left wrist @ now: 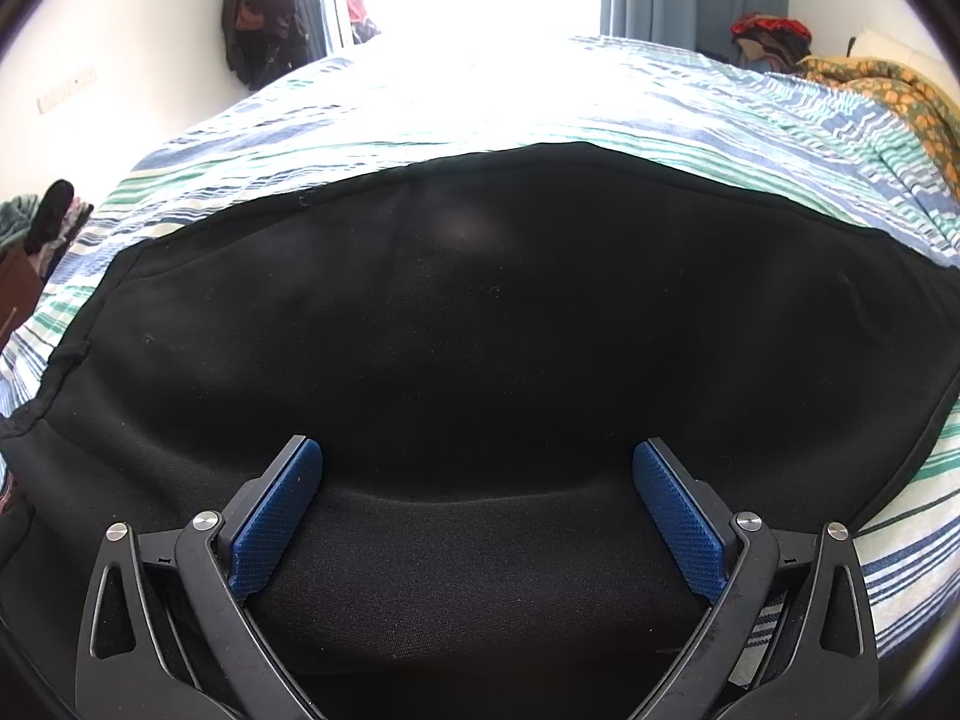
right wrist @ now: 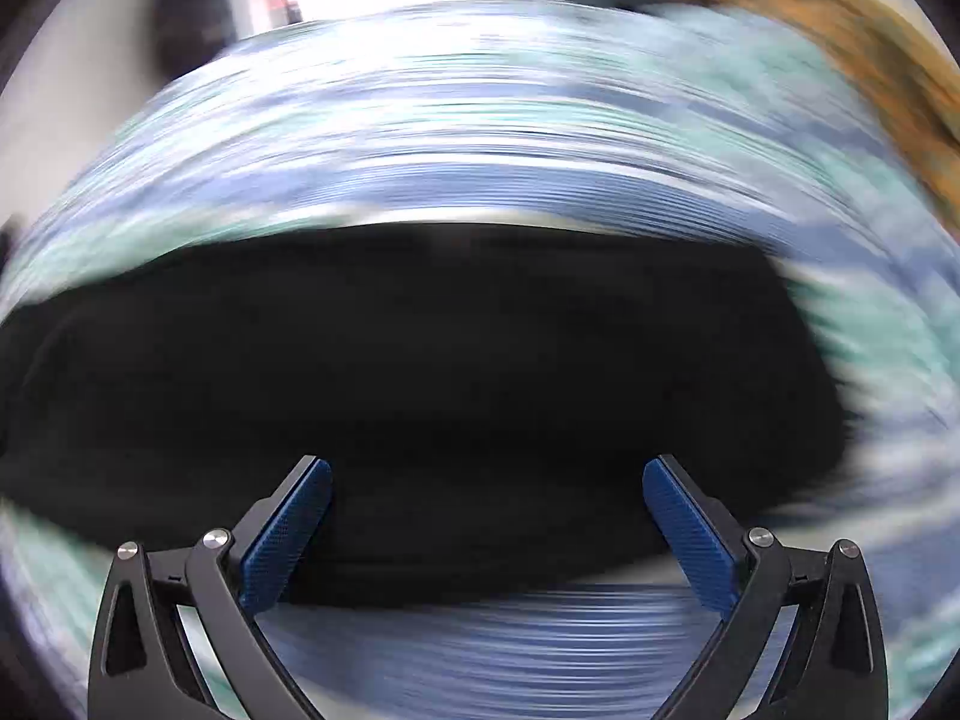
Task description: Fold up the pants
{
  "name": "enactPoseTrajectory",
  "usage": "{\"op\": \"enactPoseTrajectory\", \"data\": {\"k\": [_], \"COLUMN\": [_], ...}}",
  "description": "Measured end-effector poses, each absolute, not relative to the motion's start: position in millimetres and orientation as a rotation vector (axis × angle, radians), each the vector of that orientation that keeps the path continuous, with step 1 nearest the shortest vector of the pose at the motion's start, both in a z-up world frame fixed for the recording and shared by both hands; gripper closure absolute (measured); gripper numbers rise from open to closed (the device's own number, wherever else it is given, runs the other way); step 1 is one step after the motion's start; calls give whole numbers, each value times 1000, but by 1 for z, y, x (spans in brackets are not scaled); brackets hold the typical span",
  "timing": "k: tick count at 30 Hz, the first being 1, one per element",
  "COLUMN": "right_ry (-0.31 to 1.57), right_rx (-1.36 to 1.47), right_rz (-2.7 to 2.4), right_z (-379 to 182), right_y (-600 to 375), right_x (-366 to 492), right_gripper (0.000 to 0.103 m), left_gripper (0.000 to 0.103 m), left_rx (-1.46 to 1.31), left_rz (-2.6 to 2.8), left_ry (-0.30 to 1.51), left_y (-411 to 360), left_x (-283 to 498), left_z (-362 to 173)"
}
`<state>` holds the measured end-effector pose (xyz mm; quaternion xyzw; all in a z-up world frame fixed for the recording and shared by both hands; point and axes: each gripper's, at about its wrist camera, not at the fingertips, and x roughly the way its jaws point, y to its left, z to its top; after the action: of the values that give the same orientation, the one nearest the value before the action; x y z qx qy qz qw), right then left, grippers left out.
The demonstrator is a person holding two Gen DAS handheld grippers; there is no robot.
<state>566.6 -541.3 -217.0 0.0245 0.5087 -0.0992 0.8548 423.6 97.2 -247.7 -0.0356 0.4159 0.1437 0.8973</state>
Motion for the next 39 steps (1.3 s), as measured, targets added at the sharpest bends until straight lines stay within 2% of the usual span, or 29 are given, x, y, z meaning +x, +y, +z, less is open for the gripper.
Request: {"op": "enactPoseTrajectory", "data": {"k": [3,6,9,11,13,14,15,16,17,21,23,26,30,32,33,34,35,37,39], "right_ry": [960,862,920,972,898,840,799,760,721,652,647,634,670,724,770,815,848,853,757], "right_rx": [247,542,737,715,757,823,875,907,914,704,536,261,144,171,198,218,251,352,479], "right_rz": [-295,9,168,71,-47,-104,-146,-196,-221,32,282,528,649,551,436,263,72,-234,-431], "right_z": [-188,-181,-208,-226,-230,-230,-229,-226,-220,-163,-125,-87,-96,-126,-143,-158,-170,-178,-164], "right_y": [-608,-616,-597,-586,-592,-599,-605,-609,-609,-557,-512,-439,-413,-448,-475,-502,-532,-587,-626], "right_x": [534,512,521,536,547,551,551,552,552,560,543,465,322,269,258,249,235,204,167], "right_gripper": [1,1,2,9,30,38,56,88,93,97,97,97,95,81,56,24,13,11,11], "left_gripper": [1,1,1,1,1,1,1,1,1,1,1,1,1,1,1,1,1,1,1], "left_rx": [-74,-72,-71,-69,-68,-68,-66,-64,-62,-57,-55,-50,-40,-35,-30,-23,-15,-5,0], "left_rz": [296,297,298,300,300,301,302,302,304,307,309,312,319,323,326,330,335,344,360], "left_ry": [860,859,860,860,861,861,861,862,864,868,870,874,880,884,888,893,899,919,944], "left_y": [97,95,95,95,94,94,94,94,94,93,93,92,91,91,91,90,89,89,89], "left_x": [424,425,425,424,424,424,424,425,425,427,427,428,430,430,432,433,434,437,439], "left_z": [-248,-247,-247,-247,-247,-247,-247,-248,-248,-249,-249,-249,-249,-249,-249,-248,-247,-246,-242]}}
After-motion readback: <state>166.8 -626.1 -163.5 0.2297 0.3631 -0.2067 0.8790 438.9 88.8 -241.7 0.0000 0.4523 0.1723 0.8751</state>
